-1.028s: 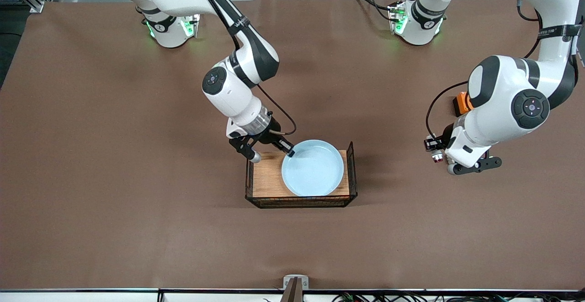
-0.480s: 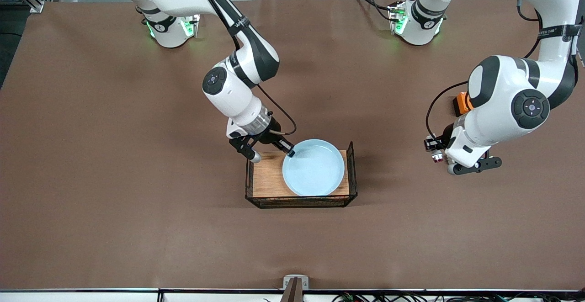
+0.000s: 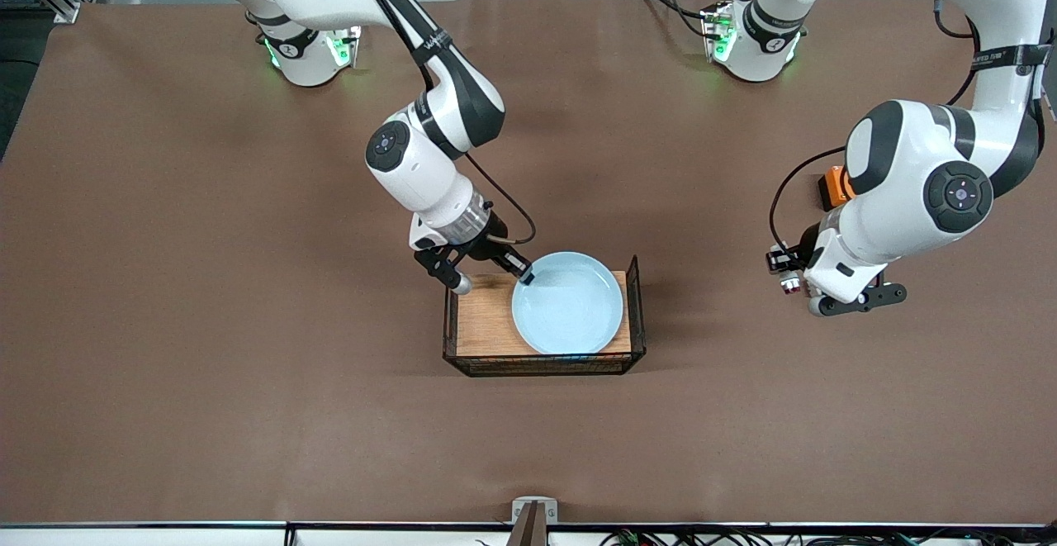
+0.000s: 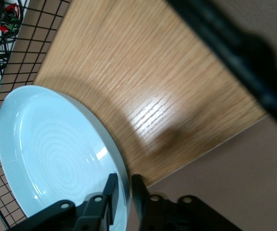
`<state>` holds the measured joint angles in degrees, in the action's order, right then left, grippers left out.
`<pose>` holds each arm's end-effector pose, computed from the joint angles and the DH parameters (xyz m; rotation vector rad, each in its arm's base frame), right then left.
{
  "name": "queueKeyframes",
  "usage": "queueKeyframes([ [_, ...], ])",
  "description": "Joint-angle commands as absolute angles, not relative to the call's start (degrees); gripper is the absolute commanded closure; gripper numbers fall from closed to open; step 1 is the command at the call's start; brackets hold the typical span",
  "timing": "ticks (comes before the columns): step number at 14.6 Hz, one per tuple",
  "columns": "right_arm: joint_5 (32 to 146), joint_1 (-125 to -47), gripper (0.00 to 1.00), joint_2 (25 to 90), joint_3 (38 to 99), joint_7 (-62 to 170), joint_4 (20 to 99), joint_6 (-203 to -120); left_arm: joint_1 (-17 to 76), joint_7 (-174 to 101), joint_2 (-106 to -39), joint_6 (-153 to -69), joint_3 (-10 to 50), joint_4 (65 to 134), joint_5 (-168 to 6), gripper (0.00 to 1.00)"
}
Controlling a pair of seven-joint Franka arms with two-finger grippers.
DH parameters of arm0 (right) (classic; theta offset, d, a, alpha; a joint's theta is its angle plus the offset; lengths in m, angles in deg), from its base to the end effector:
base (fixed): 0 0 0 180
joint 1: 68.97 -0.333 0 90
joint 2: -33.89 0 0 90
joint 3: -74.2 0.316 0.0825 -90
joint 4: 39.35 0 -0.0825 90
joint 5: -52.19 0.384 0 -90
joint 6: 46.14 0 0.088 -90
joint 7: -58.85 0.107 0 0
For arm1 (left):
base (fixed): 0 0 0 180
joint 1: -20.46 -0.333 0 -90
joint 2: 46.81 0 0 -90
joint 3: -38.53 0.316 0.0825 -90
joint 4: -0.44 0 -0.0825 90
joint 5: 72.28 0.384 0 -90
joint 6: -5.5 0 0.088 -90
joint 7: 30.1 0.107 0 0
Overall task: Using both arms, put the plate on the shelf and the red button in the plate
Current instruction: 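Open the right gripper to release the plate onto the tray, then withdraw the right gripper while the left gripper carries the button toward the plate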
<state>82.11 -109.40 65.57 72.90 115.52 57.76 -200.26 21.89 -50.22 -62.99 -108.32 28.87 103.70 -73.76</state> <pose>0.5594 0.4371 0.3202 -2.4418 0.9216 -0.0736 0.6085 -0.1144 0.3839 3.0831 0.2681 -0.1700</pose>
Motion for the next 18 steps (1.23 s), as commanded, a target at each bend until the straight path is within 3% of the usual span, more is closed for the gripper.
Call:
queueKeyframes([
  [1, 81.46, -109.32, 0.71, 66.76, 72.97, 116.24, 57.60, -199.77, 21.77, -50.85, -63.07, -108.23, 28.59, 103.18, -74.48, 0.71],
  [5, 81.90, -109.14, 0.50, 66.24, 72.97, 117.55, 57.51, -198.99, 21.77, -50.85, -62.89, -108.15, 28.59, 103.18, -74.48, 0.71],
  [7, 81.81, -109.05, 0.27, 66.15, 72.97, 121.85, 56.72, -197.76, 21.77, -50.76, -61.84, -107.53, 28.59, 103.09, -74.48, 0.71],
  [8, 81.81, -108.88, 0.07, 65.97, 72.89, 123.00, 56.02, -196.01, 21.77, -51.02, -61.32, -107.36, 28.59, 102.57, -74.57, 0.71],
  [9, 81.81, -108.53, 0.00, 65.28, 72.89, 123.53, 55.14, -193.56, 21.95, -52.07, -61.05, -105.79, 28.51, 101.96, -74.48, 0.71],
  [13, 81.55, -106.25, 0.00, 61.50, 72.62, 128.18, 51.45, -180.74, 22.12, -56.02, -61.31, -96.30, 26.32, 94.67, -74.57, 0.71],
  [18, 79.28, -103.87, 0.00, 54.12, 69.03, 128.11, 49.08, -161.50, 22.13, -71.72, -61.49, -91.18, 17.36, 87.63, -74.57, 0.71],
])
